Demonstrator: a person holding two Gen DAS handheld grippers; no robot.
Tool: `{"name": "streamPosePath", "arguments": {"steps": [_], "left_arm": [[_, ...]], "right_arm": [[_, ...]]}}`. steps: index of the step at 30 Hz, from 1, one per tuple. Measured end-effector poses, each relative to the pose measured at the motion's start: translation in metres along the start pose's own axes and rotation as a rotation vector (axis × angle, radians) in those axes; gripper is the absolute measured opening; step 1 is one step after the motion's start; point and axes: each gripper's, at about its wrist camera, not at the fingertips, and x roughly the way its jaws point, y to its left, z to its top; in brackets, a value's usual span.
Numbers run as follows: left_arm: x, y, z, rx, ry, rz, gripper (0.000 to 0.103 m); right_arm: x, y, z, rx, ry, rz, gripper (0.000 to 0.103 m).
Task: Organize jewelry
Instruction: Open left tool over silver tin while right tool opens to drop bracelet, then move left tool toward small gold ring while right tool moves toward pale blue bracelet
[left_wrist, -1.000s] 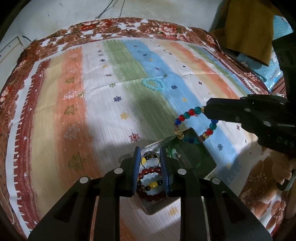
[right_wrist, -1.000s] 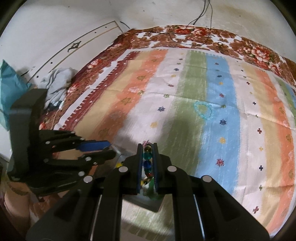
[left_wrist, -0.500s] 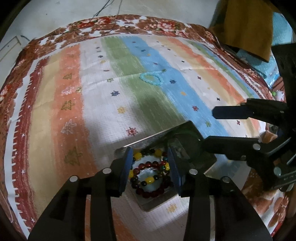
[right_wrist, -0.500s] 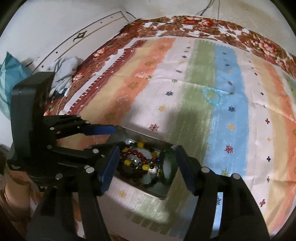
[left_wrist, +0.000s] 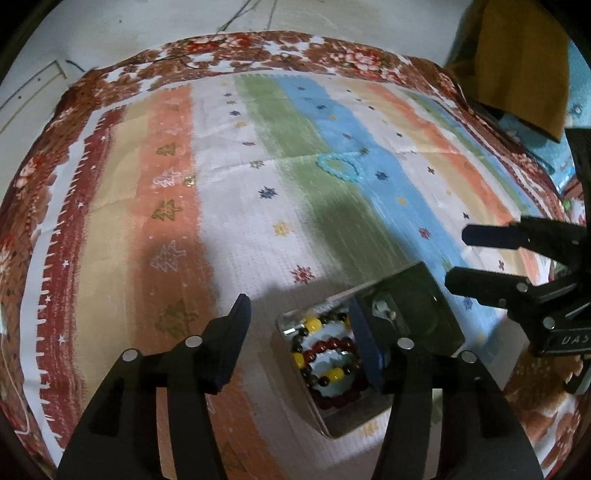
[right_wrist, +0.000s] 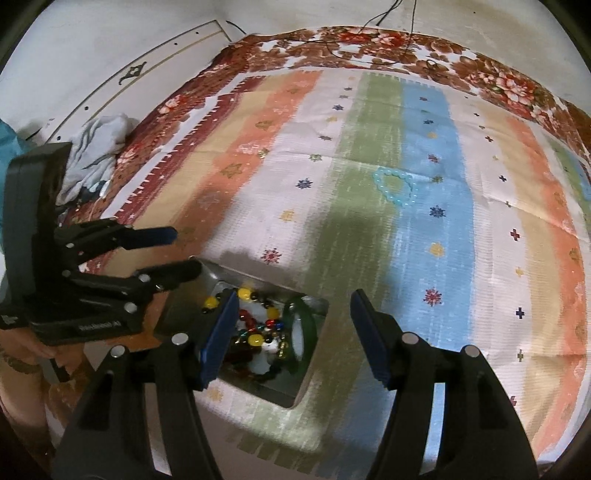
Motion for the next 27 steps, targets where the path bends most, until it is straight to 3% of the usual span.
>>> {"name": "streamPosePath", "arguments": {"steps": [13, 22, 27], "left_arm": [[0.007, 0.015, 0.023, -0.019, -0.033, 0.063, 0.070], [0.040, 0.045, 0.049, -0.036, 0.033, 0.148, 0.070], [0.048, 0.060, 0.060, -0.071, 0.041, 0.156, 0.070]], "right_arm": [[0.020, -0.020, 0.015, 0.036, 0.025, -0.056, 0.063], [0.041, -0.039, 0.033, 0.063, 0.045, -0.115, 0.063], [0.052, -0.050, 0.044, 0.076, 0.047, -0.141, 0.063]]}}
